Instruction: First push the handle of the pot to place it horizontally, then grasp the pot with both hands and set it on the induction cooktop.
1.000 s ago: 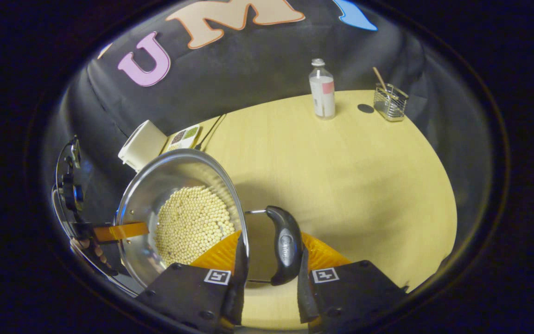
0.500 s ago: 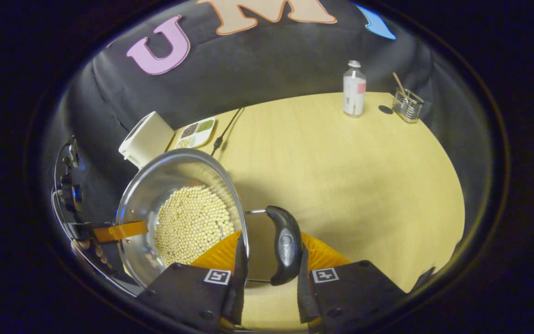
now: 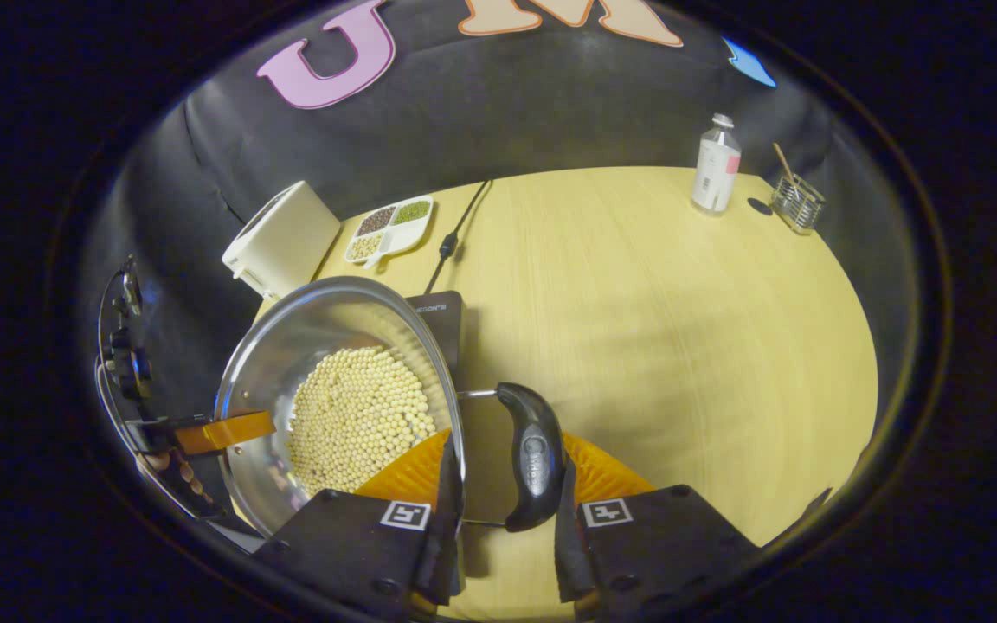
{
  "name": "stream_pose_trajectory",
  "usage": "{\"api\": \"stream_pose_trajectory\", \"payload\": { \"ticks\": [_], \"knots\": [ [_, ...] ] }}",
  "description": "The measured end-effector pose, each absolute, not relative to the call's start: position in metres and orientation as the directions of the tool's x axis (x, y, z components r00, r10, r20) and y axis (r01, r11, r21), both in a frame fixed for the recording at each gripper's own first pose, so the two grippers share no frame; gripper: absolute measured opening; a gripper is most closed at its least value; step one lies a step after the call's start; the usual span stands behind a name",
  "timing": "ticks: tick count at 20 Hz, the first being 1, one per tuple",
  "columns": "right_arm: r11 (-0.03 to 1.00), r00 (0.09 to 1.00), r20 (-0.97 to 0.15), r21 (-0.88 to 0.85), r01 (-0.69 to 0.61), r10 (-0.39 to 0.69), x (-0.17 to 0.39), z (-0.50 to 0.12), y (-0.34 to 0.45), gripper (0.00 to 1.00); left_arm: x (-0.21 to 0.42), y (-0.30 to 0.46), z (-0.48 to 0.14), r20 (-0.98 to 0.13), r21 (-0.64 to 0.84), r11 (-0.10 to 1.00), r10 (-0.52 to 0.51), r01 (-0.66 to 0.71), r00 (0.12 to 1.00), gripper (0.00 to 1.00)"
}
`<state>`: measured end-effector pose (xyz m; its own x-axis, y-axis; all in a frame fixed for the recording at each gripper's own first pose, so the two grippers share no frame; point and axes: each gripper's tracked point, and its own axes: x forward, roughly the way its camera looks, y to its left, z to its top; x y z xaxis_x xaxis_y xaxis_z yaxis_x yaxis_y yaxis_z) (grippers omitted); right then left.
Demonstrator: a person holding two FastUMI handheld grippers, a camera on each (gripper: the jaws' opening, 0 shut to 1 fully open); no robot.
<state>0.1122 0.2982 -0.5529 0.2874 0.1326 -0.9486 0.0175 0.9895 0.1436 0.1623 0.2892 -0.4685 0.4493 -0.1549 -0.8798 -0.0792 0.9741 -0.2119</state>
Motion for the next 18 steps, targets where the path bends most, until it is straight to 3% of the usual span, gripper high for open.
{"api": "stream_pose_trajectory", "payload": {
  "ticks": [3, 4, 6, 7, 8, 9, 11, 12, 13, 16, 17, 18],
  "knots": [
    [0.987, 0.277, -0.95, 0.157, 0.028, 0.144, 0.116, -0.559, 0.313, 0.49, 0.172, 0.304, -0.47, -0.874, -0.186, 0.981, -0.137, -0.061, 0.467, 0.61],
    [0.987, 0.281, -0.949, 0.159, 0.029, 0.145, 0.12, -0.56, 0.318, 0.42, 0.173, 0.308, -0.47, -0.873, -0.181, 0.982, -0.134, -0.057, 0.469, 0.6],
    [0.988, 0.292, -0.945, 0.155, 0.012, 0.145, 0.126, -0.561, 0.324, 0.41, 0.179, 0.315, -0.471, -0.863, -0.169, 0.984, -0.122, -0.053, 0.491, 0.62],
    [0.987, 0.298, -0.943, 0.159, 0.012, 0.148, 0.128, -0.563, 0.327, 0.49, 0.179, 0.317, -0.471, -0.859, -0.166, 0.985, -0.119, -0.053, 0.498, 0.63],
    [0.986, 0.297, -0.943, 0.165, 0.019, 0.152, 0.13, -0.564, 0.328, 0.49, 0.182, 0.319, -0.471, -0.853, -0.166, 0.985, -0.115, -0.055, 0.509, 0.63],
    [0.985, 0.299, -0.942, 0.169, 0.022, 0.155, 0.131, -0.564, 0.329, 0.42, 0.184, 0.32, -0.471, -0.848, -0.167, 0.984, -0.114, -0.057, 0.518, 0.63],
    [0.986, 0.301, -0.941, 0.168, 0.023, 0.154, 0.133, -0.565, 0.331, 0.41, 0.184, 0.322, -0.472, -0.847, -0.156, 0.986, -0.106, -0.052, 0.52, 0.65],
    [0.986, 0.303, -0.941, 0.165, 0.022, 0.15, 0.134, -0.565, 0.332, 0.49, 0.184, 0.323, -0.472, -0.848, -0.148, 0.988, -0.102, -0.048, 0.52, 0.65],
    [0.987, 0.31, -0.939, 0.16, 0.018, 0.147, 0.134, -0.566, 0.333, 0.43, 0.184, 0.324, -0.474, -0.848, -0.146, 0.988, -0.101, -0.045, 0.52, 0.65],
    [0.988, 0.324, -0.935, 0.152, -0.002, 0.145, 0.134, -0.567, 0.331, 0.57, 0.182, 0.324, -0.478, -0.847, -0.118, 0.993, -0.088, -0.024, 0.524, 0.7],
    [0.988, 0.324, -0.935, 0.152, -0.003, 0.145, 0.134, -0.564, 0.33, 0.51, 0.182, 0.324, -0.476, -0.846, -0.092, 0.996, -0.074, -0.008, 0.529, 0.72],
    [0.989, 0.339, -0.931, 0.145, -0.007, 0.139, 0.135, -0.562, 0.329, 0.53, 0.182, 0.325, -0.473, -0.841, -0.05, 0.999, -0.052, 0.019, 0.538, 0.79]
  ]
}}
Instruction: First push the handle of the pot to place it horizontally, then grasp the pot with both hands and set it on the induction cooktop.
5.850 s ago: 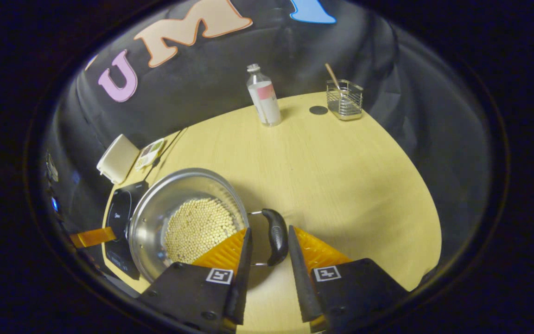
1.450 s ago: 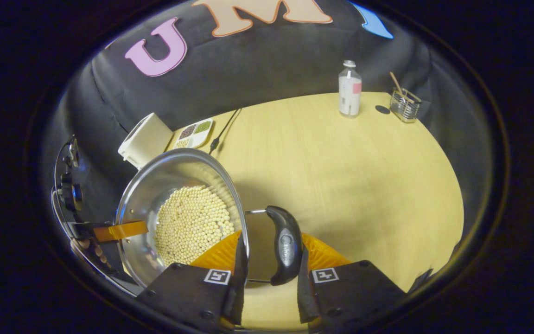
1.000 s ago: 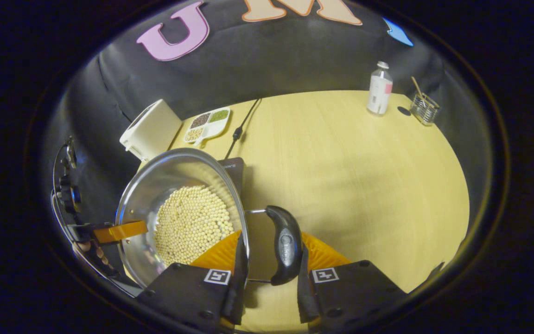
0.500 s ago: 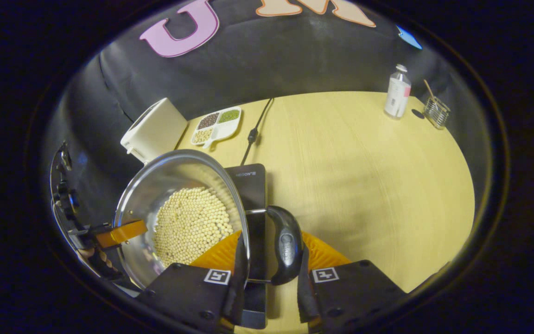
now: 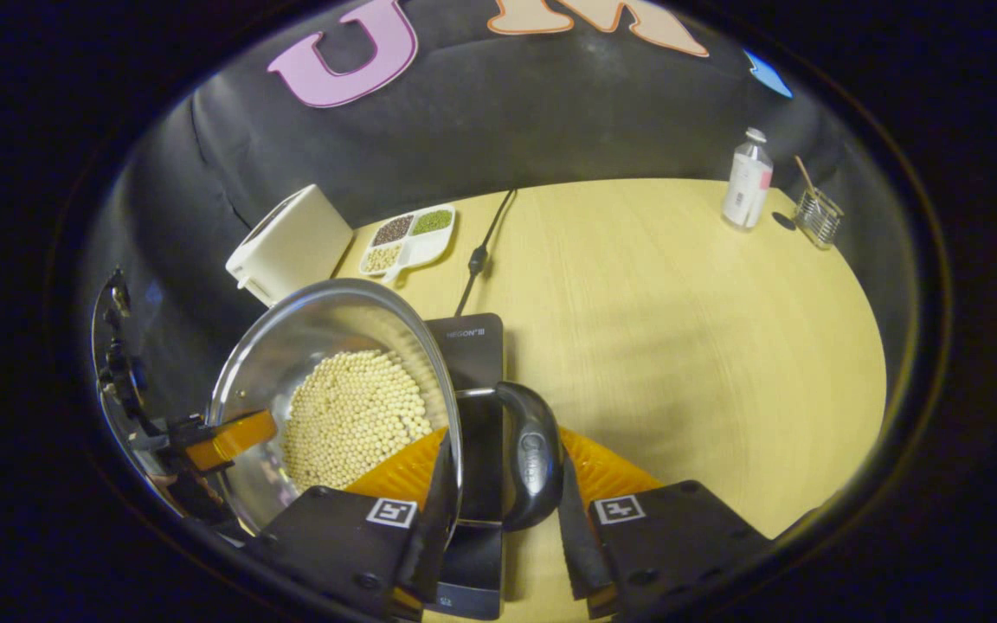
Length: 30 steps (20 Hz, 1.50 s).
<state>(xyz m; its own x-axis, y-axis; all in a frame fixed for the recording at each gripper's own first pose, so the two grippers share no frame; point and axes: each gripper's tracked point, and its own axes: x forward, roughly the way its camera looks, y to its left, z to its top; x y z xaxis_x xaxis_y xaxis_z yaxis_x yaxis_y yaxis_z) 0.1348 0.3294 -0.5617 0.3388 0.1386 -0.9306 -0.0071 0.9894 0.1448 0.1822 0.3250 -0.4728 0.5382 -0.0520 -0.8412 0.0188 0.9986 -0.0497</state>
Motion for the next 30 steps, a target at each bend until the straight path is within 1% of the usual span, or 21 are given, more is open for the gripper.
{"api": "stream_pose_trajectory", "payload": {
  "ticks": [1, 2, 3, 6, 8, 9, 10, 11, 12, 14, 15, 16, 18, 21, 22, 24, 25, 26, 28, 29, 30],
  "knots": [
    [0.991, 0.362, -0.923, 0.134, -0.017, 0.131, 0.137, -0.558, 0.327, 0.53, 0.183, 0.327, -0.468, -0.834, 0.002, 0.999, -0.027, 0.053, 0.551, 0.77],
    [0.991, 0.384, -0.914, 0.131, -0.025, 0.131, 0.139, -0.553, 0.327, 0.61, 0.185, 0.33, -0.462, -0.815, 0.061, 0.994, -0.002, 0.088, 0.579, 0.79],
    [0.99, 0.393, -0.909, 0.141, -0.03, 0.141, 0.14, -0.549, 0.329, 0.58, 0.188, 0.334, -0.457, -0.792, 0.121, 0.986, 0.025, 0.116, 0.61, 0.8],
    [0.988, 0.413, -0.899, 0.149, -0.03, 0.148, 0.14, -0.54, 0.327, 0.97, 0.192, 0.338, -0.441, -0.746, 0.181, 0.978, 0.065, 0.108, 0.663, 0.93],
    [0.991, 0.433, -0.892, 0.131, -0.038, 0.135, 0.143, -0.536, 0.32, 0.89, 0.193, 0.336, -0.432, -0.725, 0.157, 0.984, 0.059, 0.081, 0.686, 0.92],
    [0.991, 0.441, -0.888, 0.122, -0.048, 0.131, 0.142, -0.532, 0.316, 0.89, 0.193, 0.334, -0.429, -0.716, 0.146, 0.987, 0.055, 0.072, 0.696, 0.92],
    [0.992, 0.454, -0.883, 0.108, -0.057, 0.123, 0.142, -0.528, 0.311, 1.0, 0.19, 0.331, -0.427, -0.712, 0.134, 0.989, 0.049, 0.067, 0.701, 0.92],
    [0.993, 0.465, -0.877, 0.098, -0.064, 0.116, 0.142, -0.524, 0.307, 1.0, 0.187, 0.328, -0.425, -0.711, 0.122, 0.99, 0.042, 0.065, 0.702, 0.92],
    [0.993, 0.476, -0.872, 0.093, -0.067, 0.114, 0.143, -0.519, 0.303, 0.94, 0.184, 0.325, -0.423, -0.708, 0.11, 0.992, 0.037, 0.059, 0.705, 0.92],
    [0.993, 0.497, -0.86, 0.092, -0.069, 0.114, 0.142, -0.508, 0.298, 0.94, 0.184, 0.321, -0.413, -0.682, 0.094, 0.995, 0.036, 0.039, 0.731, 0.93],
    [0.993, 0.508, -0.854, 0.091, -0.07, 0.114, 0.142, -0.503, 0.294, 1.0, 0.183, 0.319, -0.407, -0.67, 0.089, 0.996, 0.04, 0.028, 0.742, 0.93],
    [0.994, 0.518, -0.848, 0.087, -0.073, 0.112, 0.142, -0.497, 0.29, 0.94, 0.182, 0.316, -0.404, -0.661, 0.083, 0.996, 0.04, 0.02, 0.749, 0.93],
    [0.994, 0.543, -0.833, 0.073, -0.082, 0.106, 0.142, -0.484, 0.278, 1.0, 0.178, 0.305, -0.393, -0.642, 0.068, 0.998, 0.029, 0.019, 0.766, 0.95],
    [0.993, 0.581, -0.806, 0.065, -0.096, 0.109, 0.142, -0.464, 0.257, 1.0, 0.175, 0.29, -0.37, -0.605, 0.094, 0.995, 0.041, 0.02, 0.795, 0.94],
    [0.993, 0.595, -0.795, 0.069, -0.101, 0.116, 0.143, -0.457, 0.248, 0.94, 0.174, 0.285, -0.36, -0.589, 0.109, 0.994, 0.054, 0.013, 0.806, 0.94],
    [0.99, 0.621, -0.772, 0.088, -0.11, 0.138, 0.144, -0.439, 0.23, 1.0, 0.172, 0.273, -0.337, -0.553, 0.14, 0.99, 0.085, -0.008, 0.829, 0.94],
    [0.989, 0.631, -0.762, 0.096, -0.112, 0.146, 0.136, -0.431, 0.22, 0.94, 0.168, 0.266, -0.324, -0.538, 0.152, 0.988, 0.105, -0.026, 0.836, 0.94],
    [0.989, 0.648, -0.747, 0.098, -0.115, 0.149, 0.137, -0.42, 0.206, 1.0, 0.166, 0.256, -0.311, -0.516, 0.153, 0.987, 0.118, -0.044, 0.848, 0.93],
    [0.988, 0.684, -0.714, 0.09, -0.123, 0.15, 0.141, -0.4, 0.177, 0.93, 0.16, 0.232, -0.286, -0.475, 0.123, 0.989, 0.129, -0.079, 0.871, 0.93],
    [0.988, 0.701, -0.697, 0.09, -0.128, 0.155, 0.14, -0.389, 0.164, 1.0, 0.157, 0.218, -0.273, -0.459, 0.105, 0.99, 0.133, -0.095, 0.878, 0.93],
    [0.987, 0.714, -0.682, 0.093, -0.133, 0.16, 0.14, -0.38, 0.151, 0.94, 0.153, 0.205, -0.262, -0.446, 0.09, 0.99, 0.138, -0.109, 0.884, 0.93]
  ]
}}
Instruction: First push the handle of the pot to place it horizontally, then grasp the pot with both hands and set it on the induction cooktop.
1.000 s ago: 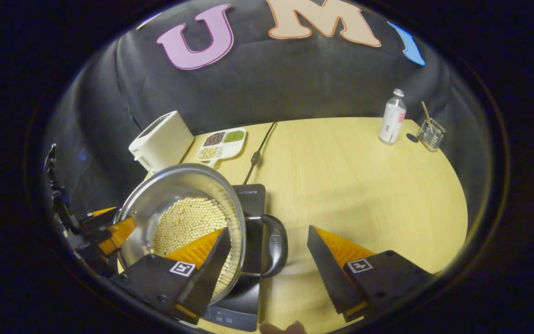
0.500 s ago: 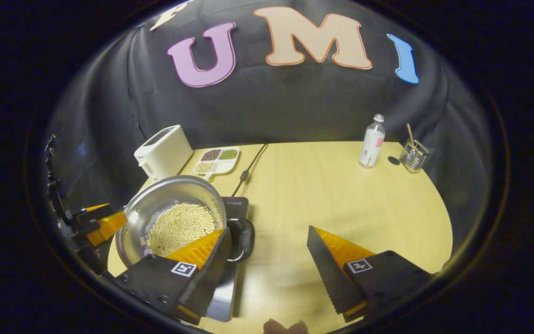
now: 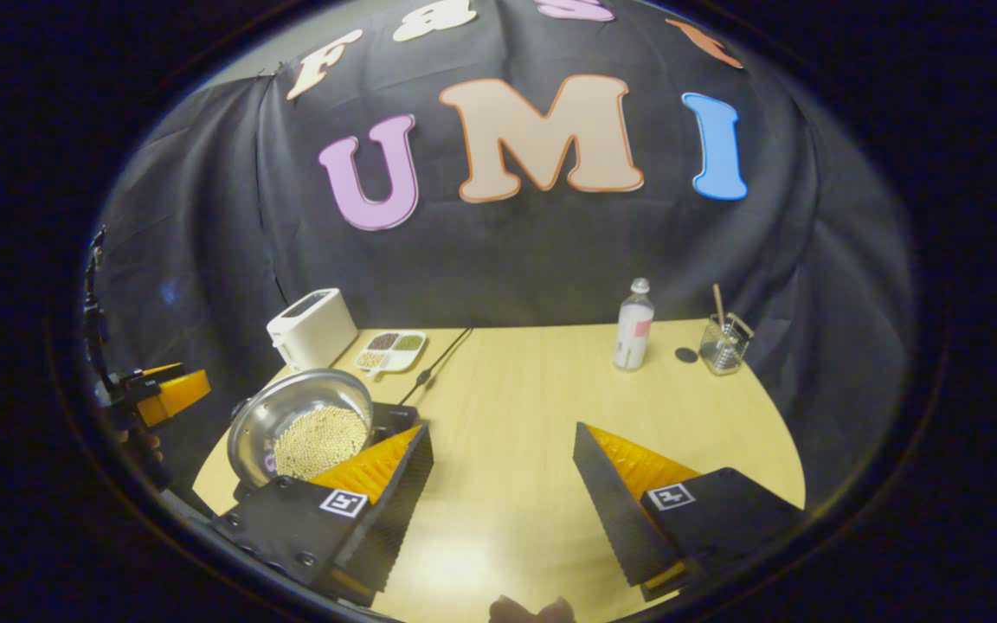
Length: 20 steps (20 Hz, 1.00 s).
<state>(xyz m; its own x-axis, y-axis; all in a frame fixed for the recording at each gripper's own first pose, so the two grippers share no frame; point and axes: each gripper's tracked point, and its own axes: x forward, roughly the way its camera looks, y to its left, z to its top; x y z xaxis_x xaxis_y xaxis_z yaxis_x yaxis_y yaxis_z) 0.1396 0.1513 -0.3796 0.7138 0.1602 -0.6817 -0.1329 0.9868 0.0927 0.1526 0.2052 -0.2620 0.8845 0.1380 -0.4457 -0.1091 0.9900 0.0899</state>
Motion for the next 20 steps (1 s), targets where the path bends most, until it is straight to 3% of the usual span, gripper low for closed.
{"api": "stream_pose_trajectory", "payload": {
  "ticks": [8, 17, 18, 19, 20],
  "knots": [
    [0.982, 0.798, -0.573, 0.13, -0.135, 0.186, 0.126, -0.311, 0.072, 0.93, 0.114, 0.113, -0.175, -0.316, 0.046, 0.99, 0.143, -0.135, 0.938, 0.93],
    [0.989, 0.884, -0.449, 0.113, -0.092, 0.134, 0.121, -0.227, 0.033, 0.93, 0.103, 0.054, -0.081, -0.144, 0.043, 0.995, 0.09, -0.085, 0.986, 0.93],
    [0.99, 0.893, -0.432, 0.116, -0.084, 0.126, 0.119, -0.214, 0.031, 1.0, 0.101, 0.044, -0.072, -0.124, 0.032, 0.997, 0.071, -0.067, 0.99, 0.92],
    [0.991, 0.905, -0.41, 0.113, -0.078, 0.118, 0.115, -0.2, 0.029, 0.93, 0.097, 0.037, -0.064, -0.11, 0.016, 0.999, 0.054, -0.052, 0.992, 0.93],
    [0.992, 0.916, -0.387, 0.105, -0.071, 0.106, 0.113, -0.186, 0.027, 0.92, 0.092, 0.031, -0.056, -0.093, 0.0, 0.999, 0.039, -0.039, 0.995, 0.92]
  ]
}}
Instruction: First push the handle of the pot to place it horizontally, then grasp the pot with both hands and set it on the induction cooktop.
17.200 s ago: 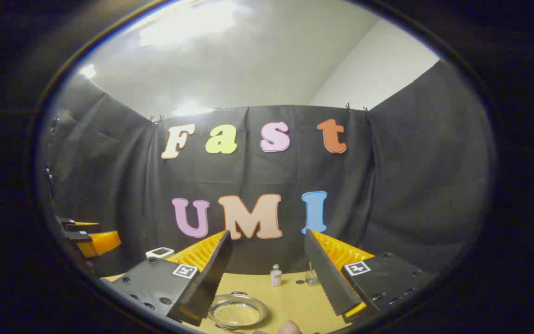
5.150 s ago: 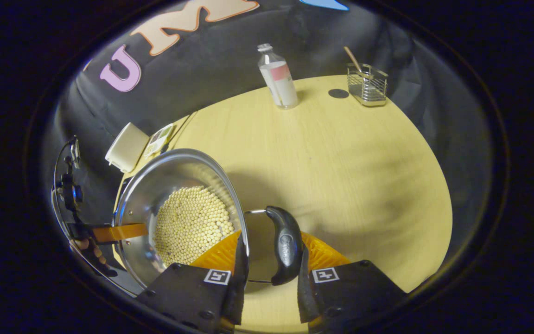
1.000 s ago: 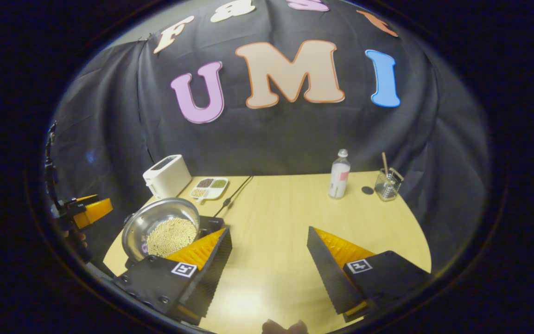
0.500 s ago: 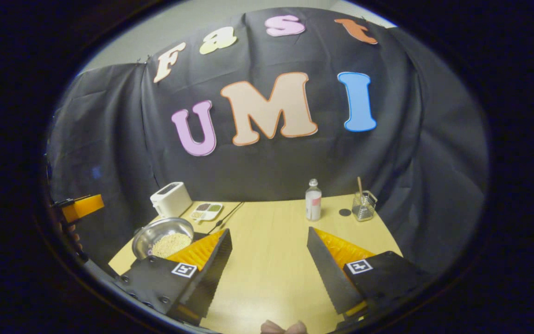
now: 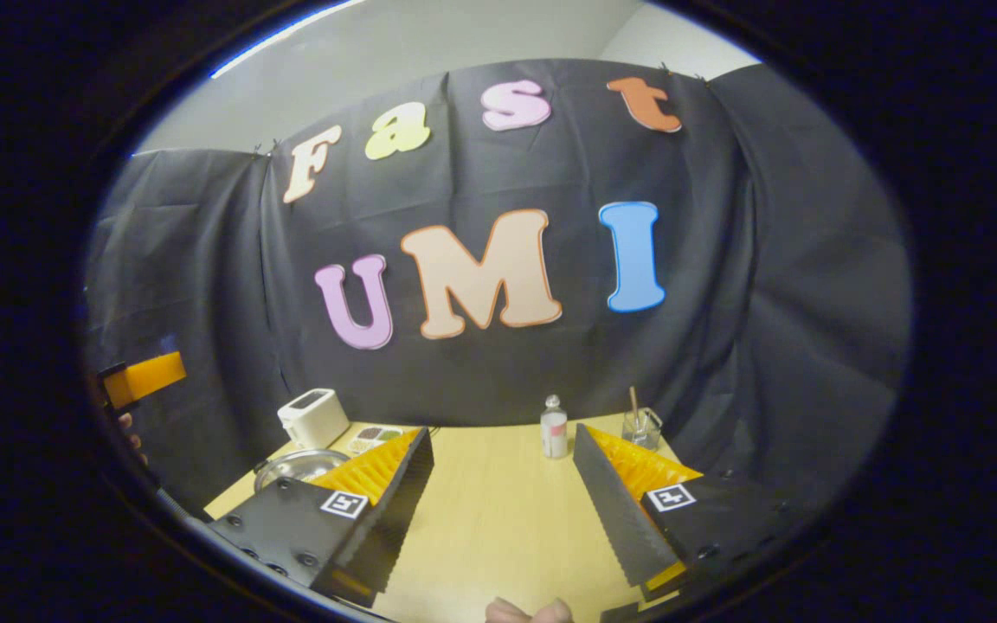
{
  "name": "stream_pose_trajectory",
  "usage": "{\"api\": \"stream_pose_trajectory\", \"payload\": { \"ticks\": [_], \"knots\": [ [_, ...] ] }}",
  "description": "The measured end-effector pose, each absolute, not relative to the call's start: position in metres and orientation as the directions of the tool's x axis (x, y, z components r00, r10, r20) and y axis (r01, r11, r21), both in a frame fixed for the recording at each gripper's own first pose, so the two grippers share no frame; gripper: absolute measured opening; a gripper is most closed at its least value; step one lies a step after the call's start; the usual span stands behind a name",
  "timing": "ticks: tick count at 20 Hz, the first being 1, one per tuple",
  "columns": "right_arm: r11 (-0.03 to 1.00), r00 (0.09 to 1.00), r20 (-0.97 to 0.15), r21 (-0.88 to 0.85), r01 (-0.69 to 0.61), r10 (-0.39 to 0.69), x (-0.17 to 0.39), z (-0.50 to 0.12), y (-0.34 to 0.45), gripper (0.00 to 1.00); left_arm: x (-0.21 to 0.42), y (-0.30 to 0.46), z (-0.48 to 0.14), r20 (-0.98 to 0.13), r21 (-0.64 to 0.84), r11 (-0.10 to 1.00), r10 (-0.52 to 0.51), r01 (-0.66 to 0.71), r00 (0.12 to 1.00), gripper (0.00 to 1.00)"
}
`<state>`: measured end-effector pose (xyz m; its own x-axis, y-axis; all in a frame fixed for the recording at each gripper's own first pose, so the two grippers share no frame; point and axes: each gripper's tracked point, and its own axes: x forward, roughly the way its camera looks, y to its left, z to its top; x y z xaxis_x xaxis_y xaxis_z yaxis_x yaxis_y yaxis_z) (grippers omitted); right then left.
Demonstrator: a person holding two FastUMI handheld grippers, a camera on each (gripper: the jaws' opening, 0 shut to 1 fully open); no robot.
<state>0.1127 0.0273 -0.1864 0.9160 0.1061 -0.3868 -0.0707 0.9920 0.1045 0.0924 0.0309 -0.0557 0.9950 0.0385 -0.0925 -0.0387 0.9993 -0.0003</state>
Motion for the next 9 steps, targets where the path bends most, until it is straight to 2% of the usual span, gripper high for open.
{"api": "stream_pose_trajectory", "payload": {
  "ticks": [2, 5, 9],
  "knots": [
    [0.995, 0.932, -0.352, 0.089, -0.052, 0.08, 0.103, -0.164, 0.028, 0.92, 0.082, 0.023, -0.04, -0.05, -0.003, 1.0, 0.008, -0.008, 0.999, 0.93],
    [0.993, 0.939, -0.334, 0.105, -0.054, 0.086, 0.079, -0.143, 0.045, 0.93, 0.06, 0.02, -0.034, -0.041, 0.027, 1.0, -0.012, 0.013, 0.999, 0.92],
    [0.995, 0.963, -0.26, 0.082, -0.052, 0.071, 0.05, -0.121, 0.051, 0.92, 0.041, 0.014, -0.037, -0.017, -0.021, 0.999, -0.041, 0.04, 0.999, 0.92]
  ]
}}
